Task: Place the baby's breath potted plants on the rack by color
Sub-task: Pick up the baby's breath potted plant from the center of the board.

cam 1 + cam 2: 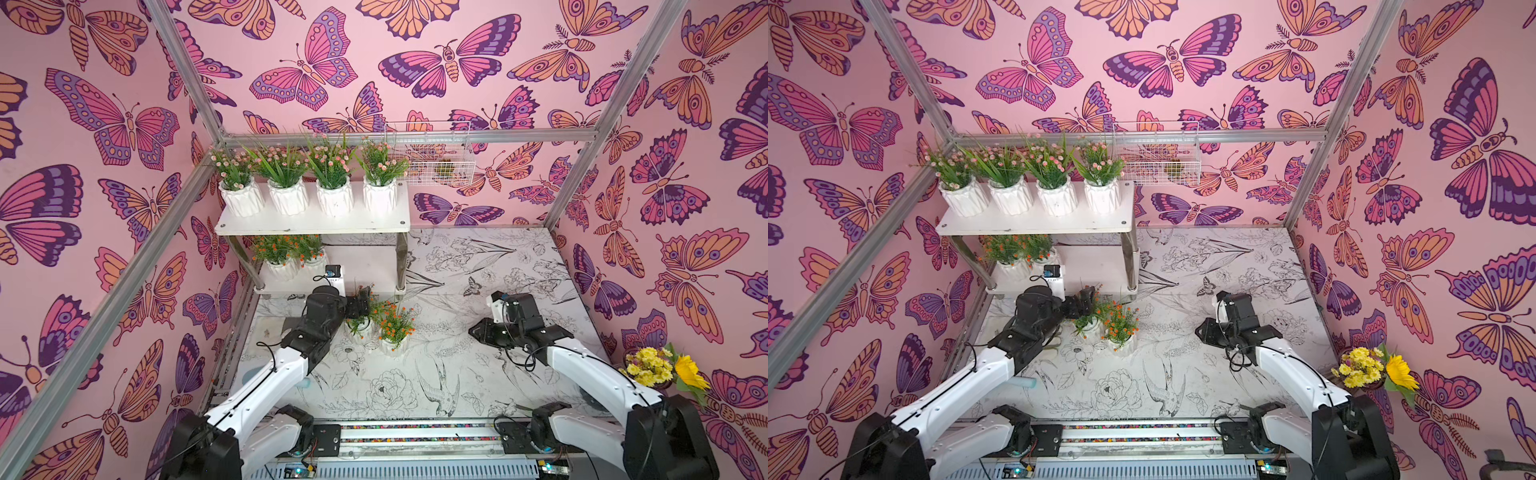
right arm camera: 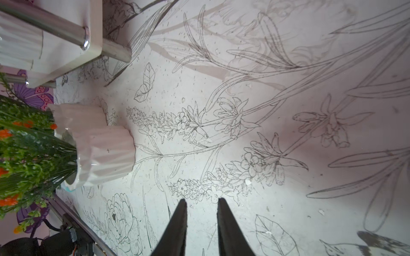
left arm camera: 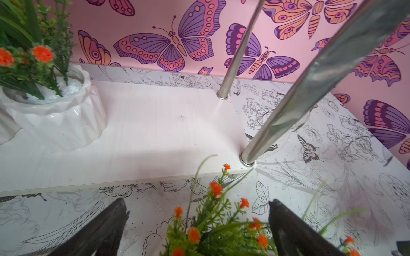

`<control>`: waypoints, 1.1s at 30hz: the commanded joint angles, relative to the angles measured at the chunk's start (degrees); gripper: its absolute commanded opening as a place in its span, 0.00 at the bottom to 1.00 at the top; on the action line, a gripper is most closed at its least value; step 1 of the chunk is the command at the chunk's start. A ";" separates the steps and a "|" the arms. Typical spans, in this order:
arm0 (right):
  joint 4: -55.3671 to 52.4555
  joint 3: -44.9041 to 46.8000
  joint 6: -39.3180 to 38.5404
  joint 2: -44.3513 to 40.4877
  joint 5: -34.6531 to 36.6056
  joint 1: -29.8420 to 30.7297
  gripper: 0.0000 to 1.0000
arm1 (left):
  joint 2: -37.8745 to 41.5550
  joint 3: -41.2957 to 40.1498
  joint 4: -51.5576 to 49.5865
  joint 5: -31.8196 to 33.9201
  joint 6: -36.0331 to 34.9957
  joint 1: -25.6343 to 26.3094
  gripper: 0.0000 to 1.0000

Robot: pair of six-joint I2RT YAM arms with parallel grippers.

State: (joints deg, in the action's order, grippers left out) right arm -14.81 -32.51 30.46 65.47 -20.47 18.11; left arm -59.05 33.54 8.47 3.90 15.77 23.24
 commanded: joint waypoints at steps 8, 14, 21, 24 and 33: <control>4.04 -6.97 1.55 6.94 5.19 9.03 0.26 | 4.06 -2.16 -0.91 -8.46 -3.69 0.57 1.00; 6.00 -11.84 1.93 13.58 6.57 14.46 0.25 | 7.85 -2.51 -1.70 -6.71 -2.97 1.28 1.00; 7.33 -18.11 1.70 20.88 7.06 19.09 0.25 | 10.76 -2.86 -2.84 -9.99 -4.12 1.80 1.00; 7.24 -20.26 1.60 23.24 7.40 20.79 0.25 | 11.12 -2.70 -4.01 -9.53 -4.40 1.80 1.00; 6.06 -25.03 0.96 29.37 8.64 25.12 0.25 | 9.87 -2.26 -4.75 -9.53 -4.56 1.80 1.00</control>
State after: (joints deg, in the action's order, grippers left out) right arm -7.79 -55.48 31.68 93.91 -13.06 42.17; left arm -48.99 31.73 4.45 -4.97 12.03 24.80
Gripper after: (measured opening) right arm 0.250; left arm 0.999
